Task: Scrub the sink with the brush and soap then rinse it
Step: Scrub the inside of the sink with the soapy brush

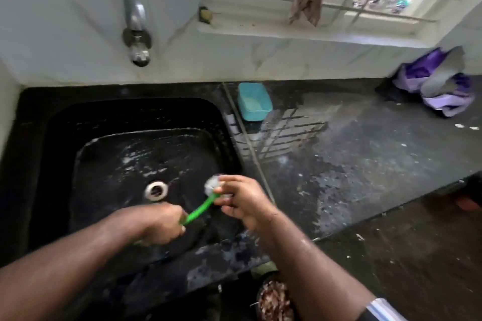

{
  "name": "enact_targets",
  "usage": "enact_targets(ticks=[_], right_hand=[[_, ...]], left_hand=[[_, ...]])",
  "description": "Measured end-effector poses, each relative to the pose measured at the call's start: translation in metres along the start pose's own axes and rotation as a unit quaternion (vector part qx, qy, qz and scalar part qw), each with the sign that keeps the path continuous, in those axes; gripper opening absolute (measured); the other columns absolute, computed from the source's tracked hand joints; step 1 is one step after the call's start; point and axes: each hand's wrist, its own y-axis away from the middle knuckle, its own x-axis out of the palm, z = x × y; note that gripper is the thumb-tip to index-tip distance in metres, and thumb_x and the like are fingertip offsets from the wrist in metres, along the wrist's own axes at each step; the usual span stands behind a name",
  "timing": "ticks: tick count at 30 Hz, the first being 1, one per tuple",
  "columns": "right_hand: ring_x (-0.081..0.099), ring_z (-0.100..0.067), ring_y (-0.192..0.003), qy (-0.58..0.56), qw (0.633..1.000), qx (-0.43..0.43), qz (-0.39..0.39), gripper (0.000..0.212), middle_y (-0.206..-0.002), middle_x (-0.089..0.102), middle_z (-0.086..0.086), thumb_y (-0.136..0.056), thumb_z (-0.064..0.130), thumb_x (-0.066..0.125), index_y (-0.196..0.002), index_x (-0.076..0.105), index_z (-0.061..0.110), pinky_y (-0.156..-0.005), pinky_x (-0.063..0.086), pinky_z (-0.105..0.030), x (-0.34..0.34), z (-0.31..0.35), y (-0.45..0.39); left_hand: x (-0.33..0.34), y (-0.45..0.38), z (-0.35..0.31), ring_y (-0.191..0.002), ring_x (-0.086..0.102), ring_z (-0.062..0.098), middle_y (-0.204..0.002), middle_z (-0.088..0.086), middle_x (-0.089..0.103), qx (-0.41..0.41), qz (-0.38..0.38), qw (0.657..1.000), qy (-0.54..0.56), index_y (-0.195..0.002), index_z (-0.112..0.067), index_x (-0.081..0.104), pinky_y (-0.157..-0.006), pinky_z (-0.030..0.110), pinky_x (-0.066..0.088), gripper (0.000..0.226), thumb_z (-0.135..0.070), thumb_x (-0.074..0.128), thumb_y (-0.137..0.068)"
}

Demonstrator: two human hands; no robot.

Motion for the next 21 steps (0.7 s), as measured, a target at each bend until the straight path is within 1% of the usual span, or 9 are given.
enact_targets(ticks=[3, 8, 10, 13, 16, 17, 18, 20, 21], right_hand=[[0.062, -0.015, -0.059, -0.031, 0.999, -0.002, 0.009, 0.022, -0.079, 0.07, -0.003, -0.092, 0.007, 0.054, -0.109, 0.063, 0.017, -0.06, 0.045, -0.024, -0.005, 0.009, -0.004], [0.062, -0.015, -0.061, -0.056, 0.998, -0.003, 0.024, 0.018, -0.08, 0.068, -0.004, -0.096, 0.012, 0.052, -0.109, 0.064, 0.017, -0.058, 0.046, -0.024, -0.005, 0.016, -0.01], [0.062, -0.015, -0.061, -0.065, 0.997, -0.003, 0.036, 0.019, -0.081, 0.068, -0.004, -0.097, 0.013, 0.052, -0.111, 0.064, 0.016, -0.059, 0.046, -0.025, -0.006, 0.015, -0.008], [0.062, -0.015, -0.061, -0.068, 0.996, 0.001, 0.05, 0.023, -0.08, 0.067, -0.004, -0.097, 0.014, 0.052, -0.117, 0.063, 0.014, -0.056, 0.047, -0.024, -0.005, 0.013, -0.005], [0.062, -0.015, -0.062, -0.064, 0.997, -0.007, 0.052, 0.024, -0.079, 0.068, -0.003, -0.097, 0.014, 0.052, -0.118, 0.064, 0.013, -0.056, 0.048, -0.023, -0.006, 0.017, -0.006], [0.062, -0.014, -0.062, -0.064, 0.996, -0.009, 0.054, 0.024, -0.08, 0.068, -0.003, -0.097, 0.014, 0.052, -0.117, 0.064, 0.013, -0.056, 0.049, -0.023, -0.005, 0.019, -0.006], [0.062, -0.014, -0.062, -0.065, 0.996, -0.013, 0.055, 0.024, -0.08, 0.068, -0.003, -0.096, 0.014, 0.052, -0.117, 0.064, 0.014, -0.057, 0.049, -0.023, -0.005, 0.022, -0.008], [0.062, -0.013, -0.063, -0.066, 0.996, -0.014, 0.062, 0.023, -0.081, 0.068, -0.002, -0.096, 0.015, 0.053, -0.115, 0.065, 0.014, -0.059, 0.048, -0.024, -0.005, 0.024, -0.01], [0.063, -0.013, -0.064, -0.069, 0.995, -0.014, 0.065, 0.022, -0.081, 0.068, -0.002, -0.096, 0.015, 0.053, -0.115, 0.065, 0.015, -0.06, 0.048, -0.024, -0.005, 0.023, -0.012]], left_hand=[[0.018, 0.046, 0.016, -0.105, 0.066, 0.018, -0.115, -0.003, 0.071, -0.008, 0.074, 0.997, -0.011, -0.125, -0.033, 0.061, -0.087, 0.028, 0.05, 0.038, -0.03, 0.05, -0.089], [0.0, 0.068, 0.089, -0.108, 0.064, 0.017, -0.121, -0.001, 0.068, -0.144, 0.034, 0.988, -0.037, -0.129, -0.035, 0.061, -0.087, 0.023, 0.048, 0.036, -0.033, 0.053, -0.093], [0.004, 0.055, 0.078, -0.109, 0.063, 0.019, -0.123, 0.0, 0.068, -0.125, 0.011, 0.991, -0.038, -0.13, -0.034, 0.06, -0.09, 0.025, 0.049, 0.036, -0.034, 0.051, -0.095], [0.017, 0.021, 0.029, -0.105, 0.064, 0.024, -0.118, 0.001, 0.069, -0.036, 0.016, 0.999, -0.034, -0.125, -0.03, 0.062, -0.09, 0.032, 0.052, 0.034, -0.031, 0.047, -0.094], [0.01, 0.012, 0.031, -0.107, 0.063, 0.024, -0.122, 0.003, 0.067, -0.043, -0.005, 0.999, -0.029, -0.126, -0.025, 0.063, -0.088, 0.03, 0.049, 0.034, -0.03, 0.047, -0.096], [0.008, 0.022, 0.047, -0.103, 0.063, 0.023, -0.124, 0.005, 0.066, -0.057, 0.017, 0.998, -0.037, -0.127, -0.021, 0.063, -0.083, 0.027, 0.048, 0.034, -0.029, 0.047, -0.098], [0.006, 0.036, 0.068, -0.092, 0.063, 0.022, -0.122, 0.009, 0.066, -0.077, 0.057, 0.994, -0.051, -0.126, -0.017, 0.063, -0.074, 0.024, 0.047, 0.033, -0.028, 0.047, -0.099], [0.006, 0.072, 0.105, -0.059, 0.051, 0.016, -0.101, 0.015, 0.068, -0.146, 0.141, 0.978, -0.052, -0.119, -0.008, 0.064, -0.047, 0.018, 0.04, 0.03, -0.022, 0.045, -0.1], [0.004, 0.089, 0.118, -0.051, 0.044, 0.015, -0.088, 0.015, 0.065, -0.181, 0.159, 0.97, -0.028, -0.115, -0.007, 0.065, -0.039, 0.018, 0.034, 0.028, -0.02, 0.045, -0.099]])
